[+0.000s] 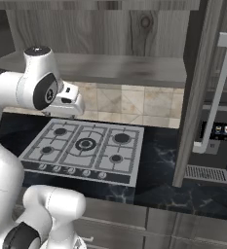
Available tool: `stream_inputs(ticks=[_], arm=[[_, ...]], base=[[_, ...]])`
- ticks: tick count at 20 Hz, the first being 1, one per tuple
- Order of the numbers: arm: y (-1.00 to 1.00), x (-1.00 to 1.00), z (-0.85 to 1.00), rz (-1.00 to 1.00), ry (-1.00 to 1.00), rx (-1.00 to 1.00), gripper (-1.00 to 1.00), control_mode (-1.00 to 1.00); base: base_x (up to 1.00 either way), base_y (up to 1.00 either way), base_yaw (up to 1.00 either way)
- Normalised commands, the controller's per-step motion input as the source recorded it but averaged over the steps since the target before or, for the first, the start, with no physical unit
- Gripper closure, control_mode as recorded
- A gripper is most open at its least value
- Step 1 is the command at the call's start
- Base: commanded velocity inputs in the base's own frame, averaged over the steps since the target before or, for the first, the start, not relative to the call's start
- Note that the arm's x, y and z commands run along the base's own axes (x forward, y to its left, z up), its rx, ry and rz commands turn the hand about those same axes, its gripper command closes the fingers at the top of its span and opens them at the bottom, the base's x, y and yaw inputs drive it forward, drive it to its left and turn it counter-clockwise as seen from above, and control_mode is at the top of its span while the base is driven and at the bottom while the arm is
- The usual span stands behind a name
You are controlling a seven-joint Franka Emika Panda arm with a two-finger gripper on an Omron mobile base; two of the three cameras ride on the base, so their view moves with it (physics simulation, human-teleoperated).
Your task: Pick up the bowls on the counter and stack them on top of one another in the open cabinet. Place the smaller bowl on top of the larger bowl.
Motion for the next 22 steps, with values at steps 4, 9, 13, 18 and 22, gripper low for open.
stream_inputs(ticks=[4, 9, 13, 18, 22], arm=[[0.0, -0.46, 0.14, -0.01, -0.09, 0.0, -1.0, -1.0], [0.0, -0.49, 0.09, -0.01, -0.1, -0.01, -1.0, -1.0], [0.0, -0.48, 0.08, -0.02, -0.09, -0.01, -1.0, -1.0], [0.0, -0.09, 0.02, 0.0, -0.02, 0.0, -1.0, 1.0], [0.0, 0.0, 0.0, 0.0, 0.0, 0.0, -1.0, 1.0]], base=[[0.0, 0.0, 0.0], [0.0, 0.0, 0.0], [0.0, 0.0, 0.0], [-0.35, 0.0, -0.02], [-0.52, 0.0, -0.06]])
